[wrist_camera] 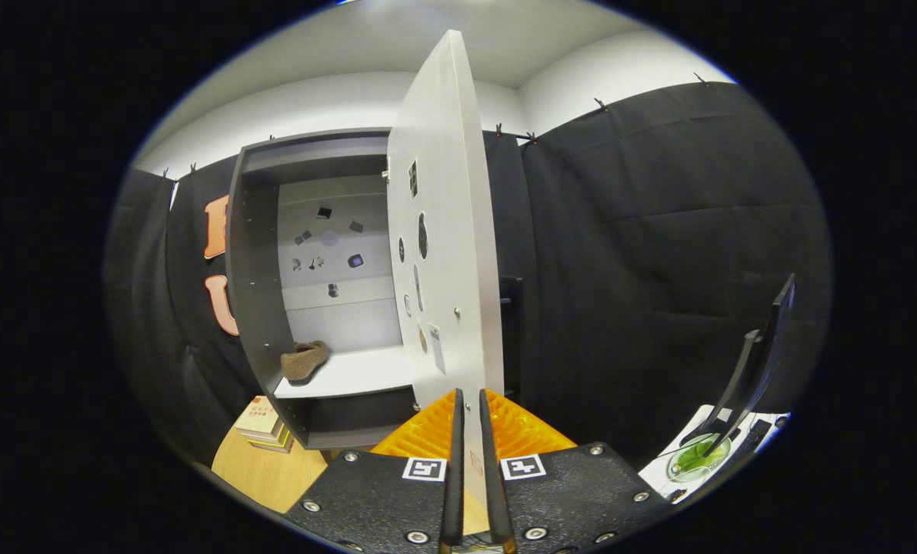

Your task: Open the shoe cabinet door, grab the shoes and put them into the shoe cabinet, then close the shoe cabinet door.

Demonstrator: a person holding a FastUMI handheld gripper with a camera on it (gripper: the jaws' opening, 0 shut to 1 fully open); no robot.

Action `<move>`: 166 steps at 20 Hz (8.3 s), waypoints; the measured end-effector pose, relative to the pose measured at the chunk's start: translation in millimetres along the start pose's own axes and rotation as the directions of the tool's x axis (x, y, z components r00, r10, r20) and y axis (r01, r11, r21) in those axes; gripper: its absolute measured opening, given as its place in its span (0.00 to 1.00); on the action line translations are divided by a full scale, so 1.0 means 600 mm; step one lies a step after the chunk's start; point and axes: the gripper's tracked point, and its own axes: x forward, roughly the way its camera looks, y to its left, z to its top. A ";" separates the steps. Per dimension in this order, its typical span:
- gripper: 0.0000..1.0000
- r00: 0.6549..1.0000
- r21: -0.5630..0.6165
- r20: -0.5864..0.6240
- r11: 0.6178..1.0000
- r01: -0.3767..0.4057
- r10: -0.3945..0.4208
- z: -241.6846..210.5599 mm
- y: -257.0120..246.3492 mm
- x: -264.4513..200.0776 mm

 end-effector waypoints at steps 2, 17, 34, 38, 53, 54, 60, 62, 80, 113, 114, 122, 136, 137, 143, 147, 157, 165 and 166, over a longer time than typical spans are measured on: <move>0.12 1.000 -0.007 -0.008 1.000 -0.013 0.013 0.000 0.000 0.000; 0.15 0.942 -0.002 -0.281 0.981 -0.192 0.183 -0.118 0.040 -0.040; 0.17 0.692 0.038 -0.676 0.950 -0.310 0.253 -0.355 0.073 -0.036; 0.17 0.654 0.041 -0.717 0.952 -0.303 0.239 -0.415 0.082 -0.001; 0.05 0.677 0.064 -0.704 0.968 -0.244 0.217 -0.449 0.105 0.094; 0.05 0.682 0.052 -0.700 0.968 -0.247 0.211 -0.442 0.100 0.093; 0.05 0.706 0.048 -0.670 0.963 -0.266 0.228 -0.369 0.098 0.066; 0.05 0.717 0.045 -0.653 0.957 -0.287 0.245 -0.335 0.104 0.054; 0.05 0.862 -0.055 -0.406 0.934 -0.354 0.303 0.076 0.105 0.093; 0.07 0.840 -0.126 -0.468 0.920 -0.371 0.275 0.168 0.237 0.562; 0.08 0.839 -0.123 -0.472 0.922 -0.368 0.272 0.166 0.236 0.561; 0.24 0.848 -0.142 -0.461 0.921 -0.363 0.263 0.174 0.231 0.518; 0.25 0.900 -0.148 -0.352 0.934 -0.327 0.259 0.269 0.178 0.318; 0.25 0.901 -0.142 -0.345 0.934 -0.327 0.263 0.277 0.174 0.293; 0.25 0.922 -0.145 -0.277 0.937 -0.317 0.269 0.319 0.147 0.159; 0.24 0.932 -0.167 -0.248 0.936 -0.310 0.264 0.322 0.125 0.075; 0.30 0.946 -0.132 -0.198 0.949 -0.286 0.258 0.327 0.052 -0.120; 0.33 0.964 -0.117 -0.156 0.965 -0.233 0.214 0.339 -0.040 -0.214; 0.33 0.967 -0.114 -0.148 0.968 -0.225 0.208 0.342 -0.051 -0.221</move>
